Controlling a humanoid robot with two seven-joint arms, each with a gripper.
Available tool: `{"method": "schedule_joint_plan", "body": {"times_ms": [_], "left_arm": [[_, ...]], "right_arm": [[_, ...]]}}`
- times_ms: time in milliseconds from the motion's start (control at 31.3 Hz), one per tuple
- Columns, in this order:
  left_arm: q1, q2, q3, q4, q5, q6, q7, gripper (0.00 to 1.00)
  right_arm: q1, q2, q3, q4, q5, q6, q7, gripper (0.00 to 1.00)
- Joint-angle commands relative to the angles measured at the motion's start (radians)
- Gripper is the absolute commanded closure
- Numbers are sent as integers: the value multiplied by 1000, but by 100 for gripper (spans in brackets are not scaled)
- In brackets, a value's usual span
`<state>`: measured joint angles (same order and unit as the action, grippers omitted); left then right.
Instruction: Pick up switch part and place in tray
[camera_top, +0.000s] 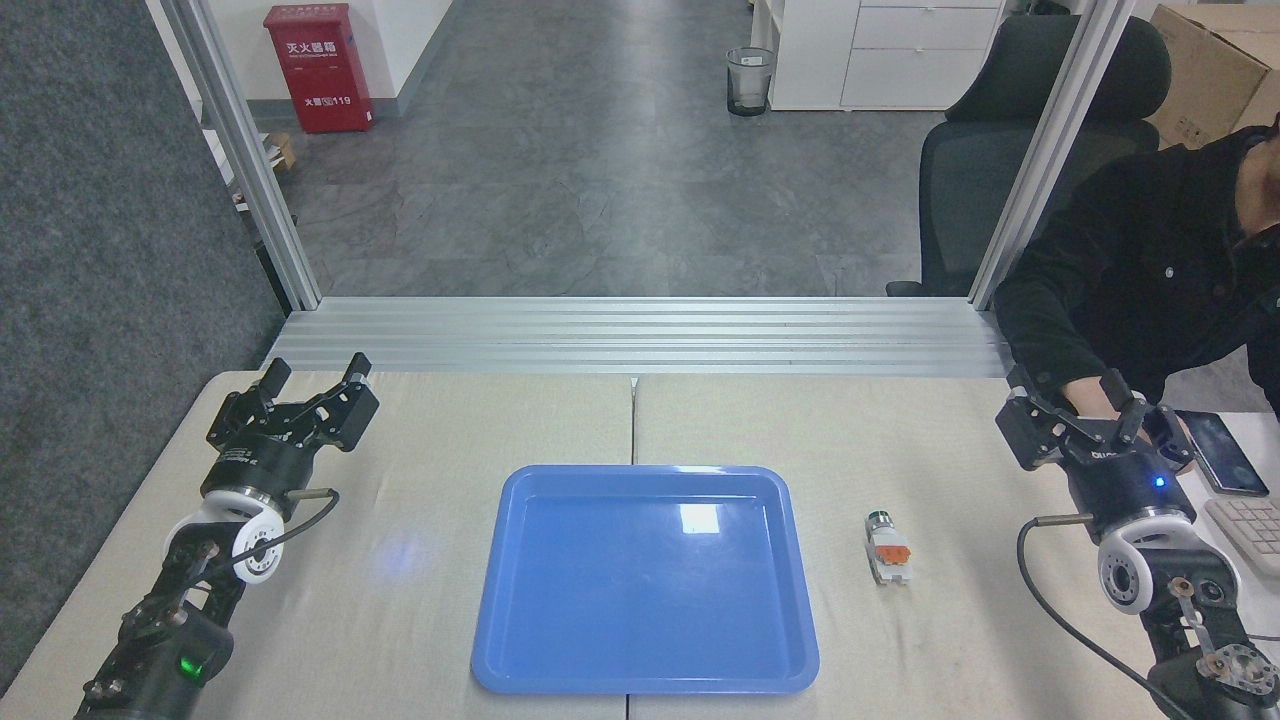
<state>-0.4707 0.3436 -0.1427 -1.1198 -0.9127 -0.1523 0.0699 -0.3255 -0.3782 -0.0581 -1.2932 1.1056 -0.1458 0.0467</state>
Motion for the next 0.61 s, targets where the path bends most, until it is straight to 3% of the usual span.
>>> {"method": "schedule_joint_plan", "body": {"times_ms": [0,575], "left_arm": [[0,0,0,0,0,0,1,0],[0,0,0,0,0,0,1,0]], "right_arm": [[0,-21,-5,-17,-3,3,1,2],[2,-8,6,-18,-4,0,1,2]]}}
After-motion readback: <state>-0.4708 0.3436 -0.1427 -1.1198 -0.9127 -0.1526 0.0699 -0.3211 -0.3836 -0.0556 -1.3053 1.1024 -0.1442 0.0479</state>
